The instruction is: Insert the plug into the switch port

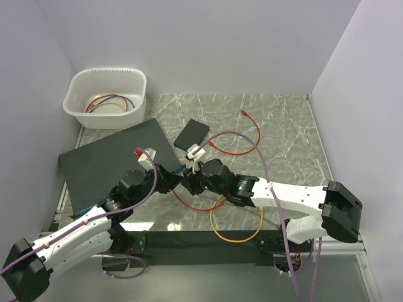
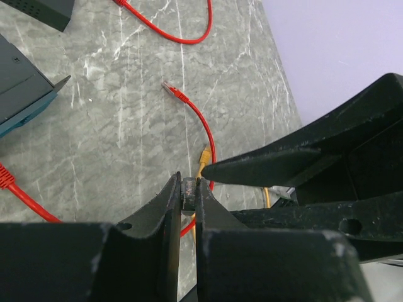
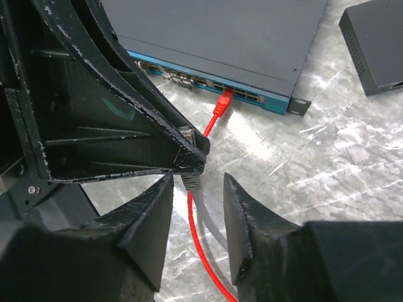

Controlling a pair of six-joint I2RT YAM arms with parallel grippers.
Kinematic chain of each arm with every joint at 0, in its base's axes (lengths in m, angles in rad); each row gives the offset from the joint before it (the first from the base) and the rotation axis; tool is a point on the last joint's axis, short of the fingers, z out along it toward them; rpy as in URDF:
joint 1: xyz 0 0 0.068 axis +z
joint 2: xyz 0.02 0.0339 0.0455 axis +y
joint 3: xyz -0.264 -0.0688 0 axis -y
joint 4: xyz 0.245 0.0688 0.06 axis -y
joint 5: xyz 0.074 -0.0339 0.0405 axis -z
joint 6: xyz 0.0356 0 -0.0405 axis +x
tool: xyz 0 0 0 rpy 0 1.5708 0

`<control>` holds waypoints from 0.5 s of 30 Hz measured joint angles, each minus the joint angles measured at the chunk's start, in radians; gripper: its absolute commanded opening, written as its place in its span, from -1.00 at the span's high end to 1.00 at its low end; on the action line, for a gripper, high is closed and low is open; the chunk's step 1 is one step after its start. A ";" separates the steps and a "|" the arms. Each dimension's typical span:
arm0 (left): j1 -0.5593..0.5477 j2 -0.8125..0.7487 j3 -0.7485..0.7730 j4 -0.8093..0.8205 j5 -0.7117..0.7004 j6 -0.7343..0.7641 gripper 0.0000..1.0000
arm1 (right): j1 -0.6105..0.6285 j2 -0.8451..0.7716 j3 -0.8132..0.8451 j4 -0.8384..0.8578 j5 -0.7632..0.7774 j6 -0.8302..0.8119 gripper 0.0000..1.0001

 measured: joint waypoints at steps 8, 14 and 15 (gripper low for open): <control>0.000 -0.010 0.000 -0.006 -0.015 0.000 0.99 | -0.002 0.027 0.013 0.003 -0.014 0.002 0.17; 0.000 -0.019 0.000 -0.008 -0.015 -0.001 0.99 | -0.003 0.035 0.013 0.008 -0.025 0.002 0.18; 0.000 -0.019 0.000 -0.009 -0.015 -0.001 0.99 | -0.003 0.035 0.013 0.008 -0.026 0.002 0.21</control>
